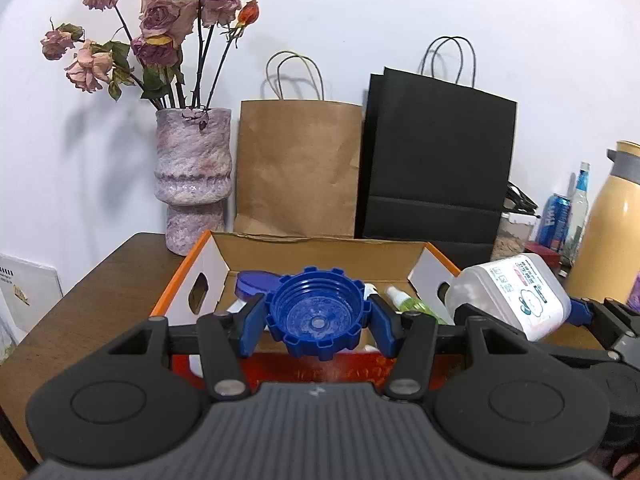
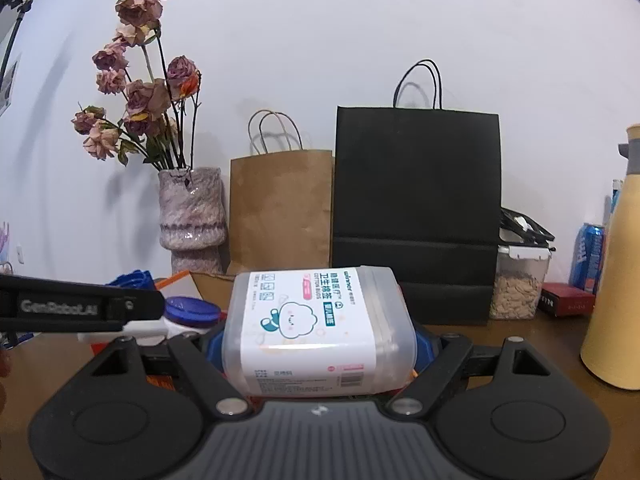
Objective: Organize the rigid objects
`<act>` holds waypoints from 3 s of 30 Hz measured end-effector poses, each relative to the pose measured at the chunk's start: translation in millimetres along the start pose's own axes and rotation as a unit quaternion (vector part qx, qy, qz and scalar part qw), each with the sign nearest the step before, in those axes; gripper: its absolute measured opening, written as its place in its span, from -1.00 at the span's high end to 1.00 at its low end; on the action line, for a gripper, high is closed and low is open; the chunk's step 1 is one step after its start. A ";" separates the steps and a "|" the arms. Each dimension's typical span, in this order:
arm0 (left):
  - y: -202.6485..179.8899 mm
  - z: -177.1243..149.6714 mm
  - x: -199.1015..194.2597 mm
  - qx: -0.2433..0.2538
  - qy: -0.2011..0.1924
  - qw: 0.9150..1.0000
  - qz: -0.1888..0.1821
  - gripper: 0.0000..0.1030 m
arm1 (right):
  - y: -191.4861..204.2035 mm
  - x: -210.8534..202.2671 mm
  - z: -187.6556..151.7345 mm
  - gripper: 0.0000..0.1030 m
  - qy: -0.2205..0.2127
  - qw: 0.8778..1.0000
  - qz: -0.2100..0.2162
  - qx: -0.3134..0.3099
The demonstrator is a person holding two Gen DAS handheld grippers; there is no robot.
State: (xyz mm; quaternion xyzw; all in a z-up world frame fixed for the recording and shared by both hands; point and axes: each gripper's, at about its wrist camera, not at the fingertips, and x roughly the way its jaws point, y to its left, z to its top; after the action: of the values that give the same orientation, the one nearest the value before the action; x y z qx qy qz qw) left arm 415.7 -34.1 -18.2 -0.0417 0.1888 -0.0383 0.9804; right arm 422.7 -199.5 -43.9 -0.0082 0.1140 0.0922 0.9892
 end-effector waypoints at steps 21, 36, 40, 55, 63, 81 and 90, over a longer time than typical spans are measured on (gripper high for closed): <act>3.9 33.9 66.4 -0.013 -0.016 0.999 0.029 -0.08 | 3.5 73.1 20.5 -0.59 0.002 1.000 0.007 0.001; 16.3 41.5 111.1 -0.009 0.003 0.999 0.053 -0.08 | 2.9 123.9 25.1 -0.59 0.033 0.999 0.009 -0.005; 18.3 40.9 118.2 -0.009 0.012 0.998 0.056 -0.08 | 1.6 130.9 24.0 -0.59 0.042 0.999 0.010 -0.008; 20.5 44.9 106.2 0.013 -0.010 0.997 0.080 -1.00 | 1.0 127.6 20.1 -1.00 0.064 0.998 0.008 -0.018; 25.6 46.5 103.9 0.009 -0.006 0.996 0.087 -1.00 | -1.1 127.1 19.8 -1.00 0.063 0.998 -0.001 -0.017; 20.1 46.7 50.0 0.021 -0.020 0.996 0.080 -1.00 | -8.5 73.8 29.6 -1.00 0.046 0.999 -0.004 -0.006; 25.8 42.6 1.2 0.022 -0.019 0.996 0.082 -1.00 | -4.3 20.1 35.9 -1.00 0.031 0.999 0.015 -0.004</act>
State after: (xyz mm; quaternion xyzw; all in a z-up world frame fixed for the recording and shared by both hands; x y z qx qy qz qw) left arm 434.2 -5.7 18.3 -0.0048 0.1718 0.0393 0.9843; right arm 450.8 -198.7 -13.5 -0.0138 0.1442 0.1070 0.9837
